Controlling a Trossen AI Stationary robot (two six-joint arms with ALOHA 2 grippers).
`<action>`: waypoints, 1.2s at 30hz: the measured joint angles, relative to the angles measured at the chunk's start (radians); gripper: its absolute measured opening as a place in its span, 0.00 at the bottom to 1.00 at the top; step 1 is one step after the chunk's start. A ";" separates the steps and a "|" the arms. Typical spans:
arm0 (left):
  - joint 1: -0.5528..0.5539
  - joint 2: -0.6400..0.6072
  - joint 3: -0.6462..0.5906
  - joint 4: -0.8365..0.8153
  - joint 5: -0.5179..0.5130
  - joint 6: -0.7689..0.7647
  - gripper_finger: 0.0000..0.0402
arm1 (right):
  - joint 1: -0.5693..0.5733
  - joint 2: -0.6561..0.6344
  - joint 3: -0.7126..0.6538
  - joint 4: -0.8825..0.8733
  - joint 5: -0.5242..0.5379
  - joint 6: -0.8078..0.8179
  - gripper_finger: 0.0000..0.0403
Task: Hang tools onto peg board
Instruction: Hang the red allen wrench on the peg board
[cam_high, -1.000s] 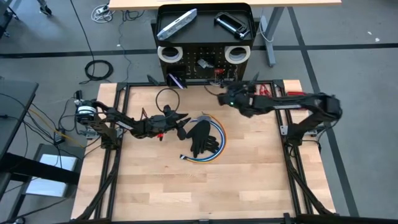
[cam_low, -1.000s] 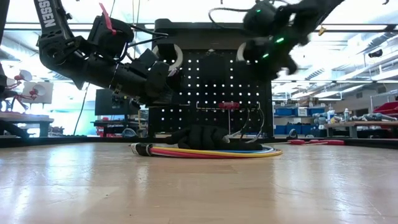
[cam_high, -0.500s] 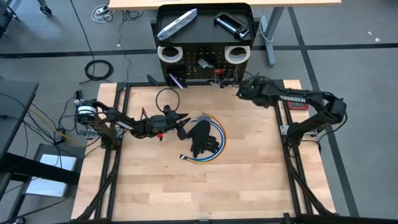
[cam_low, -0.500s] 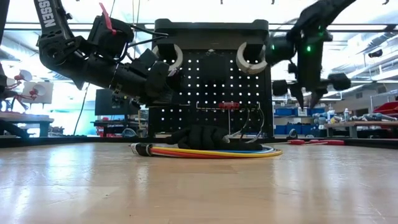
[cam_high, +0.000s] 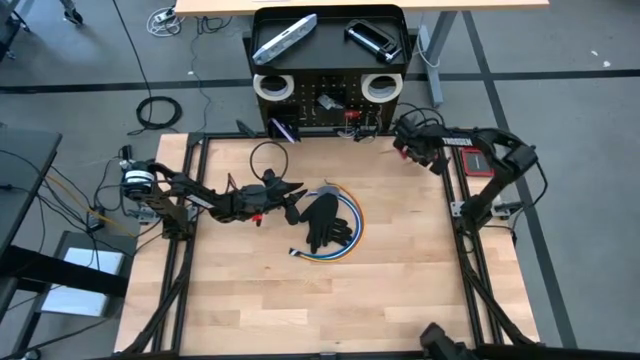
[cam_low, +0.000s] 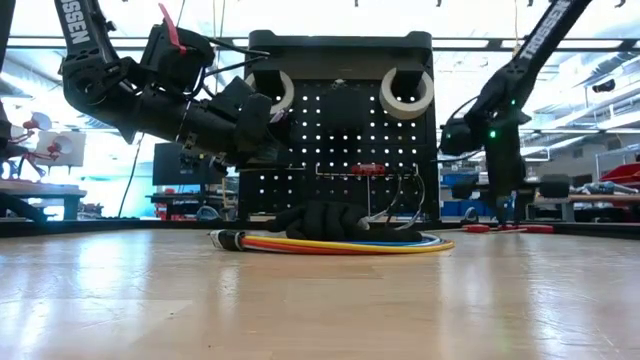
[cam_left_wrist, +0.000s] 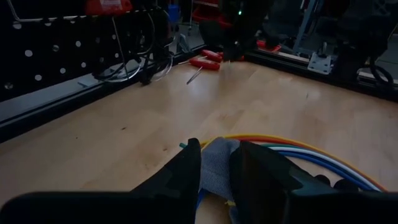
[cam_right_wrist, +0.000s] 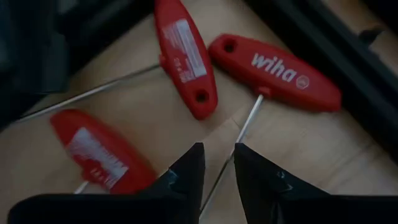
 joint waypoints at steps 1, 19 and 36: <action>0.000 0.000 0.000 0.000 0.000 0.000 0.30 | -0.005 0.015 0.000 0.005 0.000 0.007 0.24; 0.000 0.000 0.000 -0.003 0.000 0.019 0.30 | -0.017 0.093 0.002 -0.049 0.140 0.045 0.04; 0.000 0.000 0.000 0.028 0.073 0.019 0.30 | 0.289 -0.275 -0.004 -0.379 0.120 -0.225 0.01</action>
